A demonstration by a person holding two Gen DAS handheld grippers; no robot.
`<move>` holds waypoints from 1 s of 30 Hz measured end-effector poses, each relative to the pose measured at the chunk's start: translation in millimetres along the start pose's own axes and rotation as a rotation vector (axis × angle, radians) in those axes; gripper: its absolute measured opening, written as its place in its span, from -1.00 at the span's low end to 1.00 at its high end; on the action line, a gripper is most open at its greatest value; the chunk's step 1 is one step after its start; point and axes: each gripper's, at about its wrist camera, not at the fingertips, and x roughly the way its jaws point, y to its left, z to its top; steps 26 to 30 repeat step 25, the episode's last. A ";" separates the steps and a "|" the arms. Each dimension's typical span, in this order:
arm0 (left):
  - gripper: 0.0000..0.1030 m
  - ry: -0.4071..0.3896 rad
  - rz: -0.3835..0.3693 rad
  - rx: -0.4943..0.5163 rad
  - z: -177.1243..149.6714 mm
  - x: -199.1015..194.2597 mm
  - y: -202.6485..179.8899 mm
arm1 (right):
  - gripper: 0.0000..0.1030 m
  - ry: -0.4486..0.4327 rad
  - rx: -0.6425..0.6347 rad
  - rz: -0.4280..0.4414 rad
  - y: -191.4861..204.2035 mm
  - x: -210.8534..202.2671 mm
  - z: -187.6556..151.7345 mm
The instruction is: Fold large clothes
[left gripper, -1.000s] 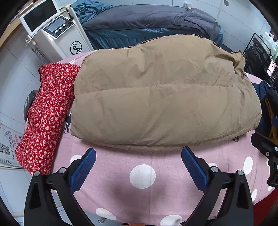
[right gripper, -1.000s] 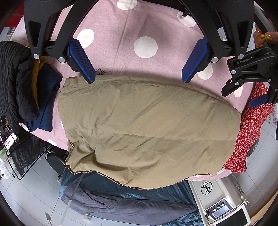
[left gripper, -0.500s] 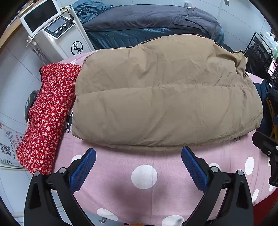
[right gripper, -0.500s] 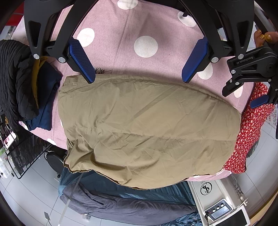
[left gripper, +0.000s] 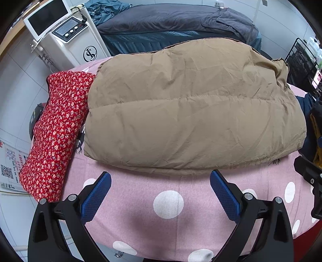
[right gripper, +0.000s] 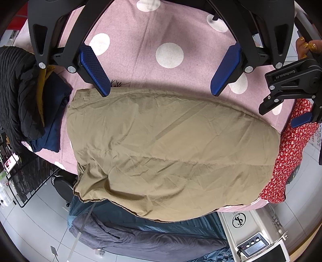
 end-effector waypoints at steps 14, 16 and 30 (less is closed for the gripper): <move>0.87 -0.013 0.015 -0.001 0.0 -0.7 -0.4 | 0.91 0.007 -0.002 0.003 0.6 3.7 -0.4; 0.87 -0.006 0.011 -0.004 0.4 0.4 0.4 | 0.91 0.007 -0.002 0.003 0.7 4.1 -0.5; 0.87 0.006 0.000 0.012 0.2 2.0 -3.0 | 0.91 0.012 -0.001 0.005 0.5 6.3 -1.6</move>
